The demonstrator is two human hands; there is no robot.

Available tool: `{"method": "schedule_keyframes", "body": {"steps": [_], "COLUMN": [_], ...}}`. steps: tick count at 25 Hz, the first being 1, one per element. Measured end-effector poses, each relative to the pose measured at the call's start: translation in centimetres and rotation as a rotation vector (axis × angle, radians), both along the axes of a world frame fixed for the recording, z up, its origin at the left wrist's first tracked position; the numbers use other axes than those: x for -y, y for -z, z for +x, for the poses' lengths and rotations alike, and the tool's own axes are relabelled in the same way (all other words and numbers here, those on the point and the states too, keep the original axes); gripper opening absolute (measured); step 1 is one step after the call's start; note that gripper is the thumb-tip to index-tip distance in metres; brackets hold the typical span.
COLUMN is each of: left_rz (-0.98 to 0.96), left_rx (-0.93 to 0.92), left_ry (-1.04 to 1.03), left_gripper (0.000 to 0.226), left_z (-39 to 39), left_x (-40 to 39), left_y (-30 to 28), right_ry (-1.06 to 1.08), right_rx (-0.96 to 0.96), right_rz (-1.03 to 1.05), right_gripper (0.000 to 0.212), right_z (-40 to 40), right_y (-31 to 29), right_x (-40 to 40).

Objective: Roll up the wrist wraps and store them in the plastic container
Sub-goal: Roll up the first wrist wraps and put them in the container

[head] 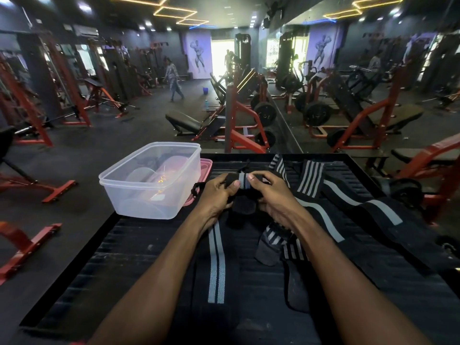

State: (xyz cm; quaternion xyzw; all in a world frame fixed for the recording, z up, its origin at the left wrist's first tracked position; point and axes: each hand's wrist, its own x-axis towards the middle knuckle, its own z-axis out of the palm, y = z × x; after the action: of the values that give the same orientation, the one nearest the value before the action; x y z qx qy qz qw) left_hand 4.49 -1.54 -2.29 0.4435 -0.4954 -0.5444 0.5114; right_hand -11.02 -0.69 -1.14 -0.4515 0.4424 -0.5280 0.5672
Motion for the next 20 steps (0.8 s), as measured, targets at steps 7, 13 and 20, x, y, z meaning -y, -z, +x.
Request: {"method": "schedule_keyframes", "body": {"steps": [7,13,20], "left_rz": [0.096,-0.022,-0.041], "left_rx": [-0.073,-0.047,0.01], "left_ry": [0.032,-0.032,0.008], "left_gripper": [0.018,0.022,0.028], "left_z": [0.25,0.22,0.37], "left_x": [0.03,0.06,-0.16], "left_y": [-0.62,-0.47,-0.48], "right_ry": [0.058,0.009,0.086], "right_rx": [-0.202,-0.051,-0.119], "right_rz": [-0.278,-0.082,-0.071], "right_gripper": [0.037,0.037,0.019], "right_z": [-0.16,0.32,0.47], "right_y": [0.25,0.38,0.57], "right_x": [-0.16,0.41,0.05]}}
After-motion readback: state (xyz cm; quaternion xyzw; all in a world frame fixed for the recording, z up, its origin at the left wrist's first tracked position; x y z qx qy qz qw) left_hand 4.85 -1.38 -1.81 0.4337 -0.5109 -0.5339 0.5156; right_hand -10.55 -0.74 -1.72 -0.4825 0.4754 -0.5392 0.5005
